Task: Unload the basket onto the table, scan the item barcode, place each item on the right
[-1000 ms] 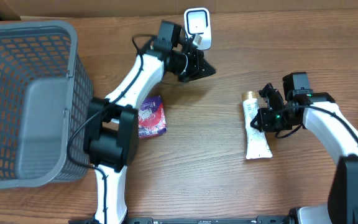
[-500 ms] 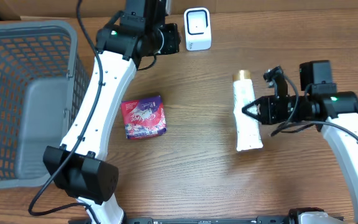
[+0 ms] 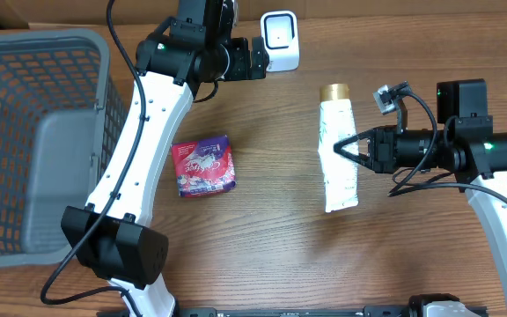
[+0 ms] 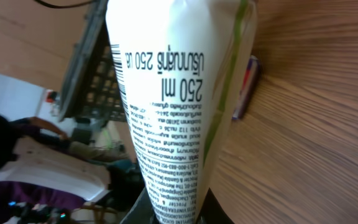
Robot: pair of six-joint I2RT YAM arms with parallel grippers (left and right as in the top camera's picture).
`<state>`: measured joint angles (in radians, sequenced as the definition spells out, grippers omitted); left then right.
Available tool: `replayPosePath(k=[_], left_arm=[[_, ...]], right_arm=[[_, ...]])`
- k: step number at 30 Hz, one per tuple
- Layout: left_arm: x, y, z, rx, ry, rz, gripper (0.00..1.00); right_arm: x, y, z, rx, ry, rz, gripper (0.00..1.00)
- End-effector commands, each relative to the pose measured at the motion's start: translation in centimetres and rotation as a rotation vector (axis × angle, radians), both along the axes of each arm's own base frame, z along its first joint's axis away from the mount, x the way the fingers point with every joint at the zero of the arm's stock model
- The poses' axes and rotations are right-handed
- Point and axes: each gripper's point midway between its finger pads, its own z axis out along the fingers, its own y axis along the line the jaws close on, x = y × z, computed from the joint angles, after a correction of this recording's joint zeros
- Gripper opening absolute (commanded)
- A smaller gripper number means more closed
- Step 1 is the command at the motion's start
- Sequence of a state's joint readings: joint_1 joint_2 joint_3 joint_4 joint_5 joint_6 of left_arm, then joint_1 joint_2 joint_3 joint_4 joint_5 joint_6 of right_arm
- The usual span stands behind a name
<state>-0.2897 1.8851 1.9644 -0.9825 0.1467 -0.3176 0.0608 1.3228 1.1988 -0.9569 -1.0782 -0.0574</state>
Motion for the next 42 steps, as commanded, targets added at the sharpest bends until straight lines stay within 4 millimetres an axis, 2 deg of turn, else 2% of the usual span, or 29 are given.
replayPosePath(k=[1,16,19,20,21,24,29,32,33,37,42], left_arm=[[0.2,0.9,0.4,0.04,-0.018,0.031,1.0],[0.3,1.3,0.3,0.054,-0.019,0.042,1.0],[0.3,1.3,0.3,0.054,-0.019,0.042,1.0],[0.3,1.3,0.3,0.054,-0.019,0.042,1.0],[0.3,1.3,0.3,0.054,-0.019,0.042,1.0],[0.3,1.3,0.3,0.054,-0.019,0.042,1.0],[0.3,1.4,0.3,0.061,-0.022,0.047,1.0],[0.0,1.6,0.1,0.072,-0.007,0.049,1.0],[0.1,1.9,0.3,0.083,-0.015,0.059,1.0],[0.4,3.4,1.0,0.103,-0.036,0.098,1.0],[0.4,6.5,1.3,0.15,-0.032,0.175,1.0]], right_arm=[[-1.6,1.1,4.4,0.139,-0.079,0.092,0.04],[-1.1,1.1,4.5,0.133,-0.087,0.077,0.04],[1.0,-0.2,1.9,-0.037,-0.099,-0.043,0.04],[2.8,-1.8,-0.1,-0.196,-0.121,-0.149,0.04],[3.8,-2.6,-0.9,-0.273,-0.139,-0.2,0.04],[6.7,-4.4,-2.1,-0.434,-0.22,-0.317,0.04],[11.9,-4.5,-2.7,-0.542,-0.361,-0.425,0.04],[15.4,-4.9,-4.0,-0.624,-0.424,-0.508,0.04],[17.0,-5.1,-4.8,-0.667,-0.452,-0.539,0.04],[21.0,-5.3,-6.8,-0.764,-0.558,-0.598,0.04],[24.4,-5.7,-7.6,-0.874,-0.693,-0.688,0.04]])
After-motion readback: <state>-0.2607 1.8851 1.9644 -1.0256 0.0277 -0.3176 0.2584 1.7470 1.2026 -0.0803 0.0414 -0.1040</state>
